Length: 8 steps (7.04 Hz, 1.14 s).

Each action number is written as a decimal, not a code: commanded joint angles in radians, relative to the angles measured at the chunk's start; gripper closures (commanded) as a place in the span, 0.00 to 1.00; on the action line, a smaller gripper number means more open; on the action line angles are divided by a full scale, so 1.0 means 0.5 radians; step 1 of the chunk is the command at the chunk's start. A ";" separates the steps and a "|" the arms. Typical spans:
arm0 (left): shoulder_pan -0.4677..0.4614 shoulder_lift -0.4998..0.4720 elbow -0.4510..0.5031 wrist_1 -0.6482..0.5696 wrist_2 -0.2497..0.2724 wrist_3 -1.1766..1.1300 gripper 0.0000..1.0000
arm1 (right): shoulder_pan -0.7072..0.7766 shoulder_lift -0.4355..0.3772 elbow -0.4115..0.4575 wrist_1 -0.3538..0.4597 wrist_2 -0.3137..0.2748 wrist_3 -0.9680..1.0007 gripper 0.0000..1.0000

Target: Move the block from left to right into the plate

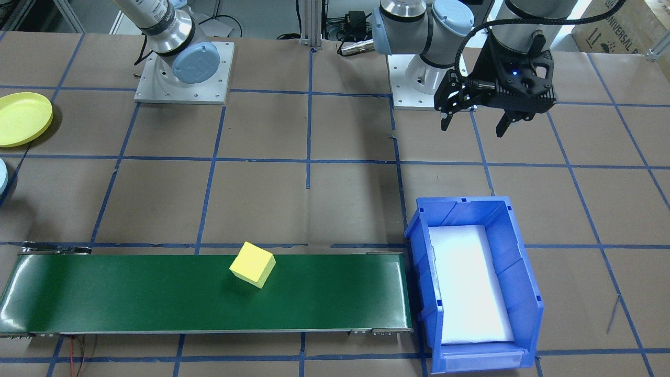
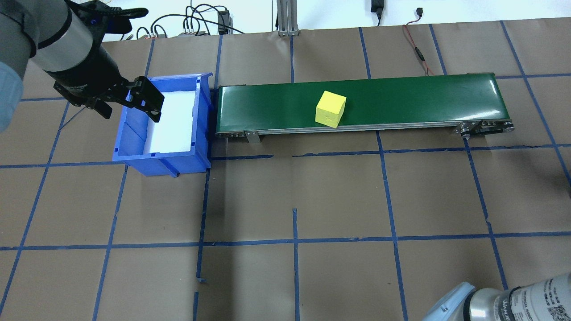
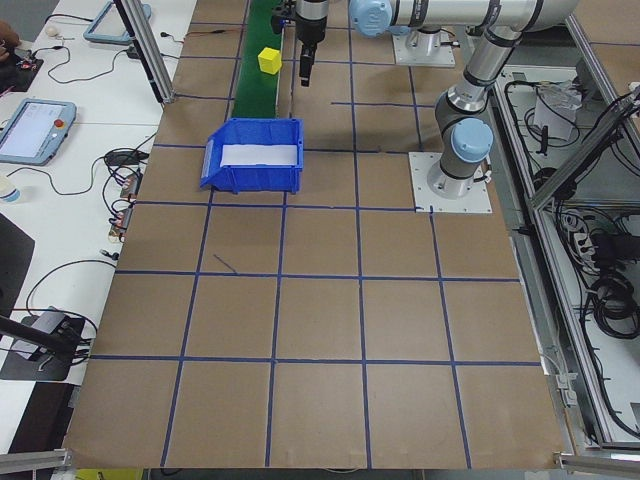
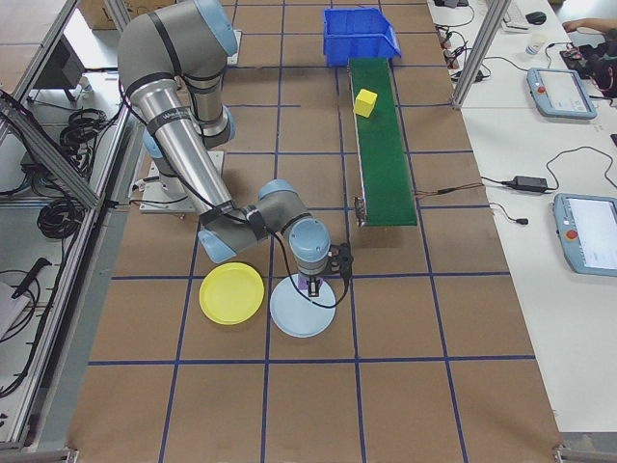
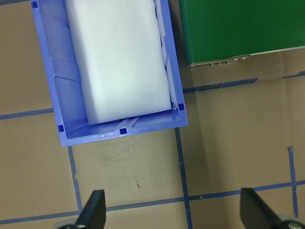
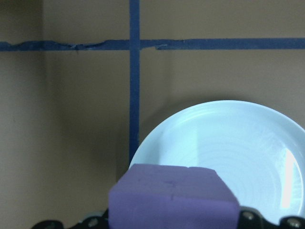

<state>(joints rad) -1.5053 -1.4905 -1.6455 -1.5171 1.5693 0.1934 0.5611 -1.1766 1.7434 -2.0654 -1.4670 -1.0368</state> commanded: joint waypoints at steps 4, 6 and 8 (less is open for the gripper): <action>0.007 -0.010 -0.001 0.000 0.003 0.000 0.00 | 0.070 -0.106 -0.005 -0.002 -0.042 0.057 0.00; 0.010 -0.010 -0.001 -0.024 0.003 0.000 0.00 | 0.447 -0.138 -0.008 0.090 -0.033 0.573 0.00; 0.013 -0.013 0.002 -0.024 0.003 0.000 0.00 | 0.717 -0.126 -0.047 0.081 0.217 1.004 0.00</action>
<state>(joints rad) -1.4987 -1.4966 -1.6457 -1.5277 1.5696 0.1933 0.8318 -1.2426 1.7330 -2.0246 -1.4402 -0.6811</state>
